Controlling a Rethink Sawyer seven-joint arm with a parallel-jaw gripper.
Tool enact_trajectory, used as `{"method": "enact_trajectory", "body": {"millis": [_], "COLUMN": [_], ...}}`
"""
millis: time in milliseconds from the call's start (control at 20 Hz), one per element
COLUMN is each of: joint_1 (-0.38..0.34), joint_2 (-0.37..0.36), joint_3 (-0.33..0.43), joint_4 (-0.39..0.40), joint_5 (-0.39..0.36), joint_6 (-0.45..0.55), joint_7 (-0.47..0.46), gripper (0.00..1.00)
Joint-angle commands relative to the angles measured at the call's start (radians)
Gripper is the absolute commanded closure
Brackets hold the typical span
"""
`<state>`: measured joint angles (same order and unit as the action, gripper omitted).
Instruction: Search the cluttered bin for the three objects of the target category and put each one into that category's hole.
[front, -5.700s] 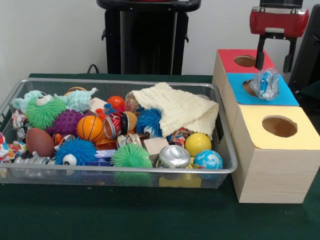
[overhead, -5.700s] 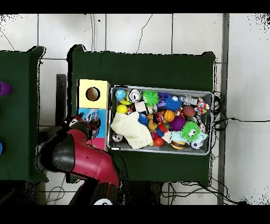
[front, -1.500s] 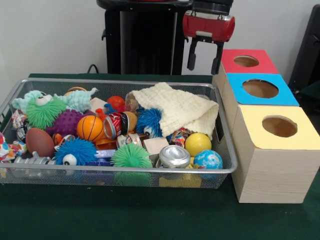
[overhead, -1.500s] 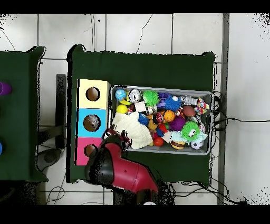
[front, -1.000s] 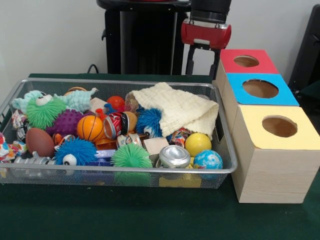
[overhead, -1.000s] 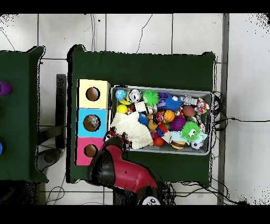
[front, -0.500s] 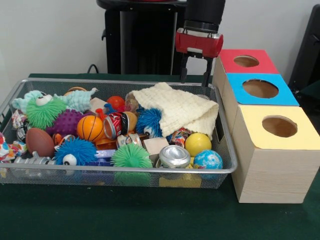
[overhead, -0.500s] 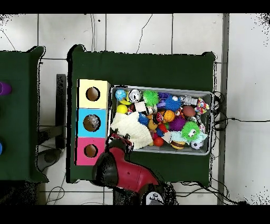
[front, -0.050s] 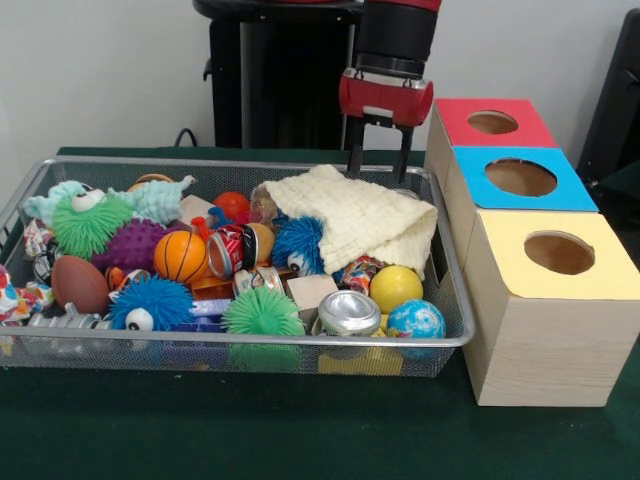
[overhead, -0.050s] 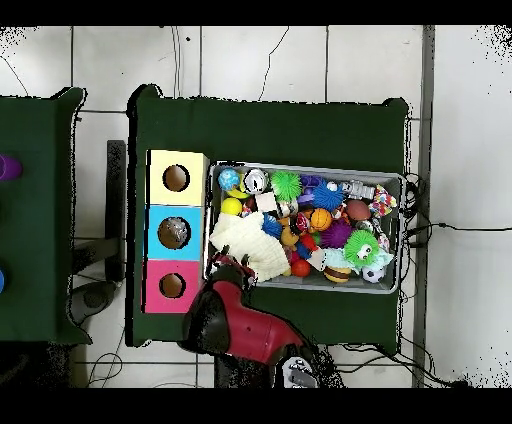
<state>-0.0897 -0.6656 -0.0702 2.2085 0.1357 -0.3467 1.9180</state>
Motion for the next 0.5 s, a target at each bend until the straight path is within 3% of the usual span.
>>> {"method": "enact_trajectory", "body": {"millis": [50,500], "joint_1": [-0.032,-0.01], "joint_2": [0.064,0.125], "joint_3": [0.097,0.098], "joint_4": [0.017,0.028], "joint_5": [-0.04,-0.045], "joint_6": [-0.111,-0.199], "joint_7": [0.282,0.309], "gripper": [0.0,0.0]}}
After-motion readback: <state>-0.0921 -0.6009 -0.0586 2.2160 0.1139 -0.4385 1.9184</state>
